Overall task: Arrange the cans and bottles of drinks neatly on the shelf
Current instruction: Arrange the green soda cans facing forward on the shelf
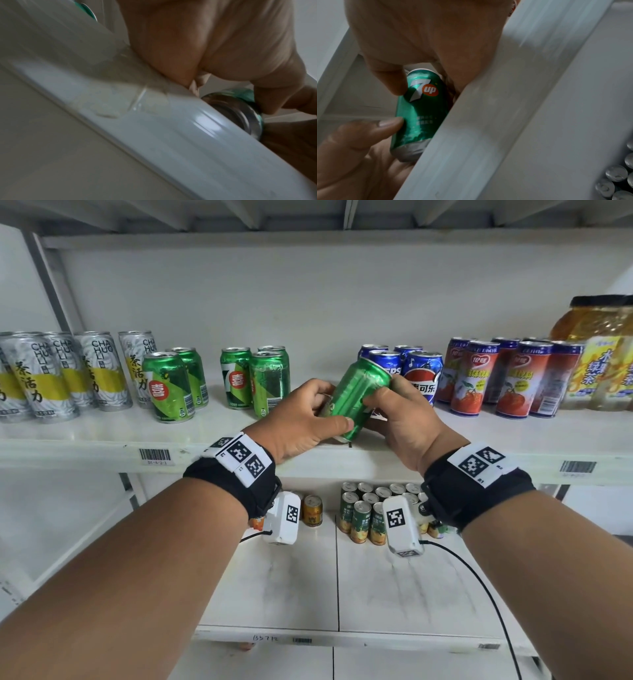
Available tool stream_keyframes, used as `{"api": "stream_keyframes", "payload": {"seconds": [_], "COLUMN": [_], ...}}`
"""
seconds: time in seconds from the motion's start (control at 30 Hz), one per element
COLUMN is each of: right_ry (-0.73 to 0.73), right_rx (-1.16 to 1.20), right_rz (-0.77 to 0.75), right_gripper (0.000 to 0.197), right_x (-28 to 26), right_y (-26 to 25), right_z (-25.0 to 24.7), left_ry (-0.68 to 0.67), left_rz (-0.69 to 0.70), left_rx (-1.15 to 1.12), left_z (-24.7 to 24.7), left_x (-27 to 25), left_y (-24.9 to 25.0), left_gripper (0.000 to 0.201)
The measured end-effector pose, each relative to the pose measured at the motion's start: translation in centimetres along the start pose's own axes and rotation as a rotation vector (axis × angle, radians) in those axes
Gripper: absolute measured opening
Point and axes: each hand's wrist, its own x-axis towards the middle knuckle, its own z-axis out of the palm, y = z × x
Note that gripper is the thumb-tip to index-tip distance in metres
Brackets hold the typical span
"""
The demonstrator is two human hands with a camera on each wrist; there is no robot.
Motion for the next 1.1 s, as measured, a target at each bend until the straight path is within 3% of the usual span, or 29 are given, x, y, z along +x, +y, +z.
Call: {"api": "stream_keyframes", "payload": {"seconds": [0.1,0.2,0.3,0.37,0.53,0.63,0.73,0.8,0.87,1.03,1.1], "right_ry": [0.006,-0.006,-0.049,-0.058,-0.019,-0.010,-0.009,-0.021,-0.026,-0.069,-0.072], "right_rx": [-0.025,-0.045,-0.046,-0.071,-0.026,-0.057,-0.039,-0.011,-0.016,-0.017,-0.044], "right_rz": [-0.005,-0.027,-0.030,-0.040,-0.039,-0.067,-0.072,-0.059,-0.053,-0.044,-0.044], "right_gripper": [0.029,0.051,0.064,0.059,0.018,0.030,0.062,0.072,0.071,0.041,0.043], "right_x": [-0.03,-0.04,-0.03,0.09,0.28,0.24,0.23,0.19,0.26,0.24,-0.01], "right_y": [0.02,0.01,0.16,0.26,0.30,0.32,0.31,0.33,0.27,0.19,-0.02], "right_z": [0.22,0.38,0.32,0.19,0.01,0.16,0.39,0.49,0.34,0.10,0.19], "left_ry": [-0.009,0.051,0.100,0.089,0.038,0.018,-0.004,0.022,0.068,0.031,0.012], "left_rz": [-0.008,0.013,0.029,0.011,-0.026,-0.015,-0.008,0.008,0.012,-0.036,-0.042], "left_rx": [0.017,0.114,0.141,0.059,-0.106,-0.074,-0.040,-0.012,-0.031,-0.167,-0.166], "left_z": [0.02,0.13,0.11,0.07,0.17,0.08,0.13,0.06,0.04,0.06,-0.06], "left_x": [0.01,-0.02,-0.11,-0.11,-0.22,-0.13,-0.22,-0.29,-0.37,-0.67,-0.61], "left_y": [0.18,0.24,0.11,0.07,0.40,0.59,0.76,0.58,0.51,0.95,0.88], "left_gripper": [0.082,0.090,0.086,0.071,0.031,0.028,0.051,0.067,0.065,0.041,0.032]}}
